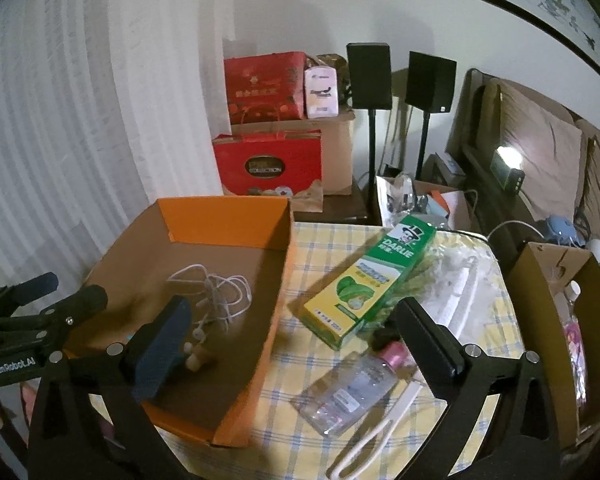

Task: Organize objects
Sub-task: 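Withdraw both grippers and move the left gripper to the duster's white loop handle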

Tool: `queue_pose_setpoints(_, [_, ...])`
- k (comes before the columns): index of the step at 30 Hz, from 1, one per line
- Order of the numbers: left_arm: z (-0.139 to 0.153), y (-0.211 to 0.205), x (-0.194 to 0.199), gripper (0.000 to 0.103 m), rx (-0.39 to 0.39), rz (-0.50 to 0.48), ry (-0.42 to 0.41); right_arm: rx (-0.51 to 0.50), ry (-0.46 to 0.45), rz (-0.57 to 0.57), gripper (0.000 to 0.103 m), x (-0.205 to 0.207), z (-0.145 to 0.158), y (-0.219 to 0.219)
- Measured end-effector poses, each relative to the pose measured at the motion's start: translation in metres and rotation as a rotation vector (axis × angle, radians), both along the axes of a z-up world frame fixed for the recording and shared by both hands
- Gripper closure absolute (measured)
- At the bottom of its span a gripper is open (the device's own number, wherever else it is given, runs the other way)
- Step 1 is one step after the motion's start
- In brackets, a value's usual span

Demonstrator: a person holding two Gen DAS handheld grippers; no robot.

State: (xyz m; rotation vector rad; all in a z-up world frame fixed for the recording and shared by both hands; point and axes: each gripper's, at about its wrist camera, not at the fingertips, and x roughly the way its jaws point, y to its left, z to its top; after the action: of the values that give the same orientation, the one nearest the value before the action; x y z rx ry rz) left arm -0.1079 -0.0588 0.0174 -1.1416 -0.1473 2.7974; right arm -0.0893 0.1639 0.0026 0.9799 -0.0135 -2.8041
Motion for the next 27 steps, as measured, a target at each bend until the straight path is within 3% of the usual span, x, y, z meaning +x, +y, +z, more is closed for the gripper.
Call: queue_pose_setpoints(27, [-0.005, 0.106, -0.002, 0.0, 0.004, -0.148, 0.004, -0.004, -0.015, -0.119, 0.0, -0.003, -0.005, 0.093])
